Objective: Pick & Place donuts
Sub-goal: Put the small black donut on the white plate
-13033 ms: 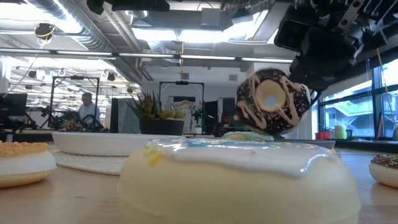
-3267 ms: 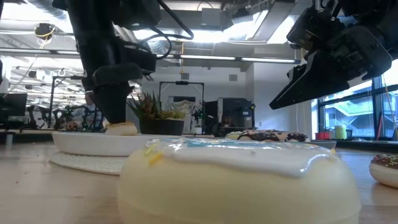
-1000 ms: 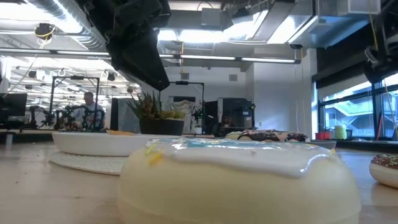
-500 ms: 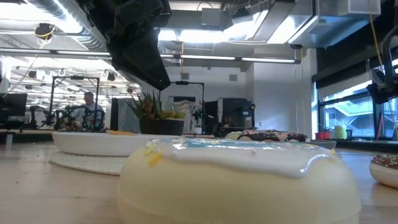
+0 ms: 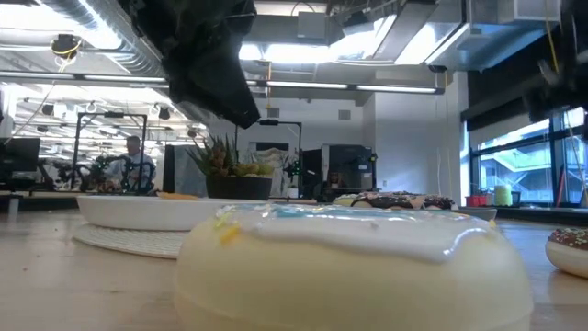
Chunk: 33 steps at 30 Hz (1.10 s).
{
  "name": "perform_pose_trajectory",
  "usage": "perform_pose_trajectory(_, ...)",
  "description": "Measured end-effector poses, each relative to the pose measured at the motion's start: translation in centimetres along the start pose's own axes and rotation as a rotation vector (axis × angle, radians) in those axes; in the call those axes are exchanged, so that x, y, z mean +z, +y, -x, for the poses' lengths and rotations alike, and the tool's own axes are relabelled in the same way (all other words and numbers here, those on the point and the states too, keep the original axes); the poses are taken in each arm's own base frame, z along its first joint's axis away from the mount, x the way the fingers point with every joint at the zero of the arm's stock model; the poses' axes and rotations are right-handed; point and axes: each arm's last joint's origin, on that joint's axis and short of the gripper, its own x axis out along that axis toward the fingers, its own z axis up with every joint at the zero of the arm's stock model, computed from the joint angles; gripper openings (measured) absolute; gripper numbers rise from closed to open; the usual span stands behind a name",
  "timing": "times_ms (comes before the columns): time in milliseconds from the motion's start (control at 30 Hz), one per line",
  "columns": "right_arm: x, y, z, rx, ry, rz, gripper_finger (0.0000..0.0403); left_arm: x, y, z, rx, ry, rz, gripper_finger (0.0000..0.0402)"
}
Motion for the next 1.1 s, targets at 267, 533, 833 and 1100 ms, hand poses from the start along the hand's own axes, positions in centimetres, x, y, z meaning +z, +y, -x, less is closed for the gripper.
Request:
perform_pose_trajectory(267, 3.1, 3.1, 4.0, 0.041, -0.495, 0.173, 0.0034, 1.0, -0.7, 0.1, -0.07, -0.09, 0.061, 0.0112)
perform_pose_trajectory(533, 5.7, 5.3, 5.8, 0.047, -0.921, 0.284, 0.0036, 2.4, -1.9, 0.2, -0.132, -0.26, 0.039, 0.0111)
perform_pose_trajectory(833, 8.0, 5.3, 6.4, 0.021, -1.045, 0.299, 0.0036, 3.2, -2.9, -0.6, -0.179, -0.394, 0.007, 0.0113)
perform_pose_trajectory(1100, 9.7, 6.2, 4.3, -0.047, -1.048, 0.329, 0.0036, 2.8, -3.2, -1.6, -0.129, -0.42, 0.021, 0.0119)
